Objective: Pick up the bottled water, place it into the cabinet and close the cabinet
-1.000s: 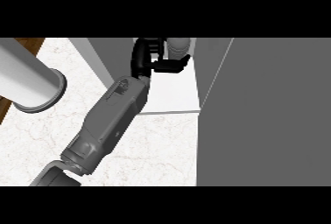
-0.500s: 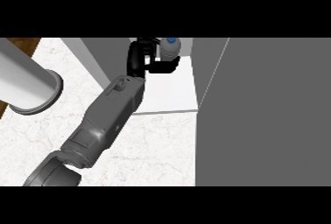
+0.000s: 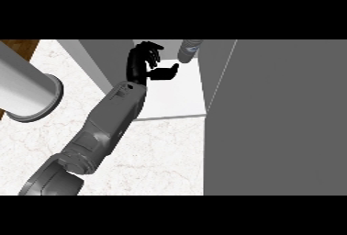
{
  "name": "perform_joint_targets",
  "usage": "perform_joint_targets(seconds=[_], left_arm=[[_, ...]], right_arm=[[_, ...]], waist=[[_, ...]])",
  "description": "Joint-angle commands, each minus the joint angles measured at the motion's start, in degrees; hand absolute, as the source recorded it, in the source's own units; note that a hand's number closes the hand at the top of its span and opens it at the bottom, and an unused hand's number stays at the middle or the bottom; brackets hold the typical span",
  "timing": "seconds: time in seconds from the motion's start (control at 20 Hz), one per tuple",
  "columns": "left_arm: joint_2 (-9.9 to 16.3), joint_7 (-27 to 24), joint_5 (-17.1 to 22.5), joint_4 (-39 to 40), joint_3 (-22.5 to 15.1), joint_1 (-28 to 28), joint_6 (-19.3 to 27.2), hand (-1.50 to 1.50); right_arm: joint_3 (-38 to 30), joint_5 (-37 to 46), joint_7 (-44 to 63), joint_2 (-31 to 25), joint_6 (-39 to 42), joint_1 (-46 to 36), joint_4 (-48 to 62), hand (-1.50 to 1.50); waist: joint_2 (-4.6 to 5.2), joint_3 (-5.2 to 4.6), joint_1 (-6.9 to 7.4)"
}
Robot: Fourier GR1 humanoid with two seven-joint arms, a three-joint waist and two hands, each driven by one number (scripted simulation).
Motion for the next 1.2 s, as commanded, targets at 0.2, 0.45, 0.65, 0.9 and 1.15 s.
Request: perform_joint_targets(seconds=[0.2, 0.45, 0.65, 0.9, 1.15], left_arm=[[2.7, -1.4, -1.2, 3.5, 0.2, 0.4, 1.9, -1.5], [3.1, -1.2, -1.4, 4.3, 0.5, 1.4, 1.4, -1.5], [4.5, -1.0, -1.0, 4.2, 1.1, 0.8, -0.6, -1.5], [4.9, -7.3, 1.0, 0.4, 3.5, 3.3, -4.6, -1.5], [4.4, -10.1, 4.3, -3.8, 7.2, 2.5, -12.6, -1.5]], right_arm=[[0.6, -0.3, 0.3, -0.5, 0.6, 0.5, -0.1, -1.5], [0.7, 0.5, -0.5, 0.1, -0.3, 0.8, -0.6, -1.5], [0.5, 0.9, -0.8, 0.3, 0.2, -2.2, 2.3, -1.5], [0.2, 0.0, -0.1, -1.0, 0.8, 0.0, 0.3, -1.5], [2.4, 3.0, -1.6, 1.8, -1.7, -0.5, 1.5, -1.5]], waist=[[0.48, -0.08, -0.51], [0.15, -0.07, 0.11], [0.47, -0.07, 0.1], [0.17, -0.11, 0.36], [-0.3, -0.09, 1.41]])
